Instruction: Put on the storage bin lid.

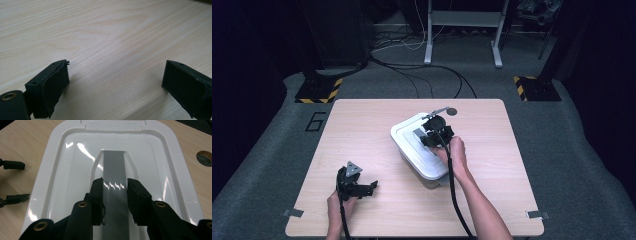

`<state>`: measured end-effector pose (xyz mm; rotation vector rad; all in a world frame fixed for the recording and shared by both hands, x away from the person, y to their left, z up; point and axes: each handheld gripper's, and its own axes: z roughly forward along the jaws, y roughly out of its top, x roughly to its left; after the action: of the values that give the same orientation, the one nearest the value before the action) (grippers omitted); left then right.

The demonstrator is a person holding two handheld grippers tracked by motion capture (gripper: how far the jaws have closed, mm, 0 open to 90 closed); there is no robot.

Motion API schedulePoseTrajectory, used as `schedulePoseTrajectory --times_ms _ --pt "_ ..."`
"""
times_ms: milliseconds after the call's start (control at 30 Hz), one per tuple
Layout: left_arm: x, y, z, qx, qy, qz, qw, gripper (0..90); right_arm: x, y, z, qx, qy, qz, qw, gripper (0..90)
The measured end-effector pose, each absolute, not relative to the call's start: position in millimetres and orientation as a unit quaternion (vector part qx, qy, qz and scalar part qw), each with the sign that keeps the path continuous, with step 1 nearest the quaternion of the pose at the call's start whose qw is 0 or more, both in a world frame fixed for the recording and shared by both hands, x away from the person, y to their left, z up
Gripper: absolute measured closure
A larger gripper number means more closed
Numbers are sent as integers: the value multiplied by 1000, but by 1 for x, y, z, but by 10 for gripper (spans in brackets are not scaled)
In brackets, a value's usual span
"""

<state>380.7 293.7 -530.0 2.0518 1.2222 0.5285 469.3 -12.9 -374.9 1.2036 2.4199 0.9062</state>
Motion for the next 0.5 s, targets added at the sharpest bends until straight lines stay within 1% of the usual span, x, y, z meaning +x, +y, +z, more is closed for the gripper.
schedulePoseTrajectory --times_ms 100,200,267,367,433,500 --pt "381 294 -530 789 470 203 341 66 468 -9 -379 418 838 313 154 668" --pt "381 294 -530 789 470 203 341 66 467 -12 -381 419 836 320 153 669" --pt "381 294 -530 789 470 203 341 66 465 -11 -382 413 836 323 162 667" --pt "381 294 -530 788 470 203 341 66 466 -13 -382 407 838 327 161 655" --pt "381 294 -530 789 470 203 341 66 467 -14 -382 406 838 330 153 526" --pt "381 294 -530 789 470 203 341 66 464 -16 -380 405 836 335 156 395"
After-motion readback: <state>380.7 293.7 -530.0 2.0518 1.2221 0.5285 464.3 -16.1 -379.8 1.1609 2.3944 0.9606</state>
